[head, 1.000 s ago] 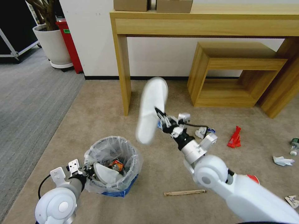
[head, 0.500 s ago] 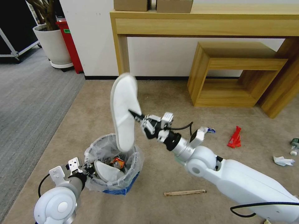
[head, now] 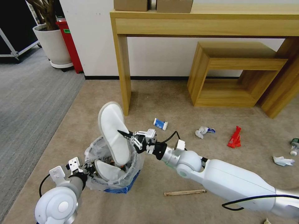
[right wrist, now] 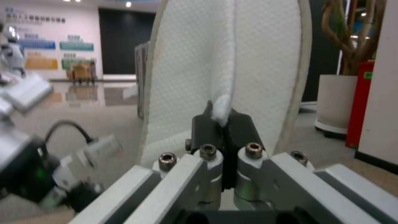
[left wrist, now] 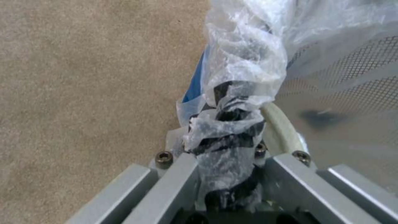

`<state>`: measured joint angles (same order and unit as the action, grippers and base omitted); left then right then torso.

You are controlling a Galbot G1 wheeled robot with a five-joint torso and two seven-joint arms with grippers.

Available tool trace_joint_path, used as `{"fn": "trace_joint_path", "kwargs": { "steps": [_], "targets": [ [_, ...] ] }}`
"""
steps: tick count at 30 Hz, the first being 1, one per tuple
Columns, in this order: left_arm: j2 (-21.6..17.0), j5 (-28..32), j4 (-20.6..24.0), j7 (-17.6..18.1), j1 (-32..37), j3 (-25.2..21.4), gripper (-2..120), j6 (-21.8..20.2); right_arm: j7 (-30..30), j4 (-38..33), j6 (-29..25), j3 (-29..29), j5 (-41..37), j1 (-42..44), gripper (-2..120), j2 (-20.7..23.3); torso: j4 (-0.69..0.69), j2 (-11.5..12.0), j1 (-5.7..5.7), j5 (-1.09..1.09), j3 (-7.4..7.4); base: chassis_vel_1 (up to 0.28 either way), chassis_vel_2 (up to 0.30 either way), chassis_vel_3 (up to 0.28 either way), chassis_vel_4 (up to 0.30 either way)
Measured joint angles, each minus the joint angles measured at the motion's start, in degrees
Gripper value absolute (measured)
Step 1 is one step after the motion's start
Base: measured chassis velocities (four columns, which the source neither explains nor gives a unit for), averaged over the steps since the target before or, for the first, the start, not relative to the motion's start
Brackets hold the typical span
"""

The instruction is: Pick up the trash bin and place the garbage on the floor into it.

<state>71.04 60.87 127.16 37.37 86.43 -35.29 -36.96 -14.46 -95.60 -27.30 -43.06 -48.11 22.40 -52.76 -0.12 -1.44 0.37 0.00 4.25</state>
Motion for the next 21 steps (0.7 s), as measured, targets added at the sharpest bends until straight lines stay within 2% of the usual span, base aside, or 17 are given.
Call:
{"fn": "trace_joint_path", "kwargs": {
  "steps": [6,12,21],
  "targets": [
    [0.2,0.1,-0.3,0.0,-0.3,0.0,0,0.0,-0.1,4.2,-1.4,-2.1,1.7,-1.5,0,-3.1,0.00,0.0,0.00,0.00,0.00,0.000,0.000,0.000,0.000],
    [0.2,0.1,-0.5,-0.1,-0.4,-0.2,0,0.1,-0.6,6.8,-2.7,-3.3,4.3,-1.9,0,-4.3,0.00,0.0,0.00,0.00,0.00,0.000,0.000,0.000,0.000],
    [0.7,0.1,-1.5,-0.2,-1.0,0.1,0,0.1,-3.2,14.2,-7.6,-3.7,12.8,-1.9,0,-7.8,0.00,0.0,0.00,0.00,0.00,0.000,0.000,0.000,0.000]
  ]
}}
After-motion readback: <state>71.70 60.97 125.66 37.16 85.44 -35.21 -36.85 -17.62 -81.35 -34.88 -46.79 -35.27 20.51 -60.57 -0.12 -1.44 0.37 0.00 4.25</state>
